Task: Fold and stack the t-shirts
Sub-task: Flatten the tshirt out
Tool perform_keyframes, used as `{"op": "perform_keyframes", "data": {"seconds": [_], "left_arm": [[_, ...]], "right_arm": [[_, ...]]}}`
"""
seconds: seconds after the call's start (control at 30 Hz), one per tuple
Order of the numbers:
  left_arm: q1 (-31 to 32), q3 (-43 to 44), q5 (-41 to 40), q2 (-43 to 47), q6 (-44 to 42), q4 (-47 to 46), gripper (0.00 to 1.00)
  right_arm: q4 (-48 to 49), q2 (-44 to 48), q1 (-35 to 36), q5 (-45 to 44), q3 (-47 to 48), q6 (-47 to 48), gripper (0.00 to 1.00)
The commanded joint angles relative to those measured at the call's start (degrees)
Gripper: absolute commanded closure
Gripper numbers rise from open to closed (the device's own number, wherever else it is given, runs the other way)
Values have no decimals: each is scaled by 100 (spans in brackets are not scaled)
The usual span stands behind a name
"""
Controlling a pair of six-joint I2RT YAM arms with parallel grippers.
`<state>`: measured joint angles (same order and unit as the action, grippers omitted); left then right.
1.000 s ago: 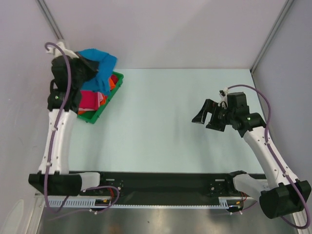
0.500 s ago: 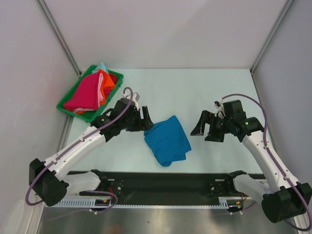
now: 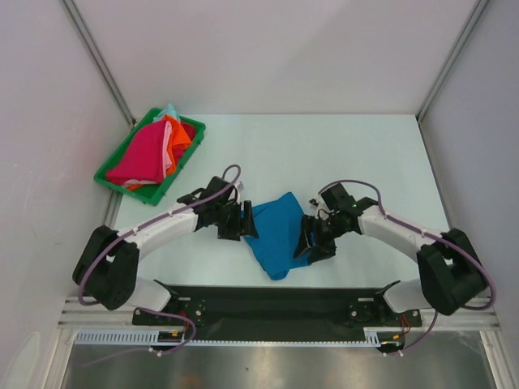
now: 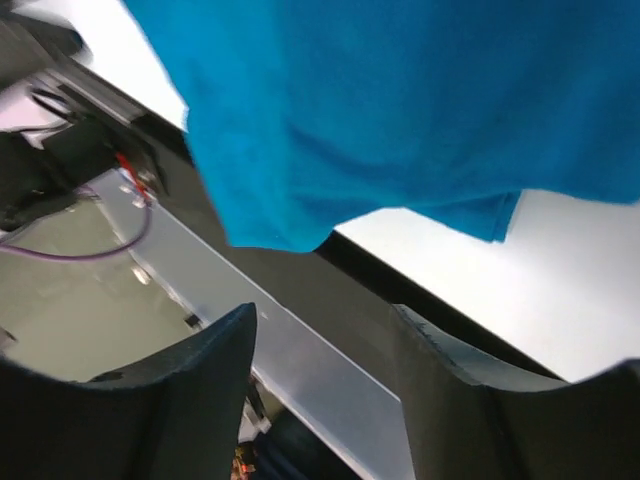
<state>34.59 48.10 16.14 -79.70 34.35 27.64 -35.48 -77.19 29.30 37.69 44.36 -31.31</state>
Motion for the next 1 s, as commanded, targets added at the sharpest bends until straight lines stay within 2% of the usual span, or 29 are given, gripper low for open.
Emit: {"op": "perform_keyframes", "data": {"seconds": [0.0, 0.03, 0.07, 0.13, 0.27, 0.33, 0.4, 0.43, 0.47, 0.5, 0.53, 0.57, 0.67, 0.73, 0.83, 0.97], "left_arm": [[-539, -212, 661, -151, -34, -644, 31], [-637, -265, 662, -212, -33, -646, 31], [-698, -309, 819, -369, 1, -846, 40], [-778, -310, 926, -572, -24, -935, 50], [-787, -274, 1198, -968, 2, -1225, 57], [-778, -301, 1242, -1100, -7, -1357, 62], [-778, -240, 1242, -1188, -51, -1332, 67], [-778, -205, 1242, -1249, -77, -1296, 78], [-787, -152, 1216, -1258, -112, -1235, 84], [-796, -30, 1025, -1215, -130, -1017, 94], [-804, 85, 892, -1040, -200, -858, 100], [-796, 208, 769, -899, -261, -709, 100], [-796, 936, 311, -363, -578, -76, 100], [-796, 1683, 171, -213, -718, 355, 100], [-735, 2659, 415, -90, -684, 550, 100], [-524, 3696, 880, -116, -386, 409, 100]], "right_arm": [[349, -426, 435, -113, 450, 177, 37], [332, -550, 480, -130, 451, 230, 36], [279, -674, 506, -174, 564, 292, 34], [183, -1077, 576, -394, 661, 388, 34], [296, -1386, 603, -692, 820, 424, 49], [410, -1474, 612, -746, 890, 380, 52], [498, -1606, 603, -702, 943, 345, 61], [490, -1693, 603, -684, 987, 354, 67], [464, -1860, 603, -676, 1057, 380, 81], [298, -1896, 603, -693, 1214, 458, 88], [157, -1914, 603, -754, 1346, 511, 94], [-18, -1844, 595, -1024, 1487, 581, 100], [-844, -1381, 393, -1814, 2041, 775, 100], [-1345, -1002, -63, -2037, 2443, 828, 100], [-1978, -403, -651, -2143, 3111, 1064, 100], [-2638, 54, -856, -2493, 4954, 1259, 100]]}}
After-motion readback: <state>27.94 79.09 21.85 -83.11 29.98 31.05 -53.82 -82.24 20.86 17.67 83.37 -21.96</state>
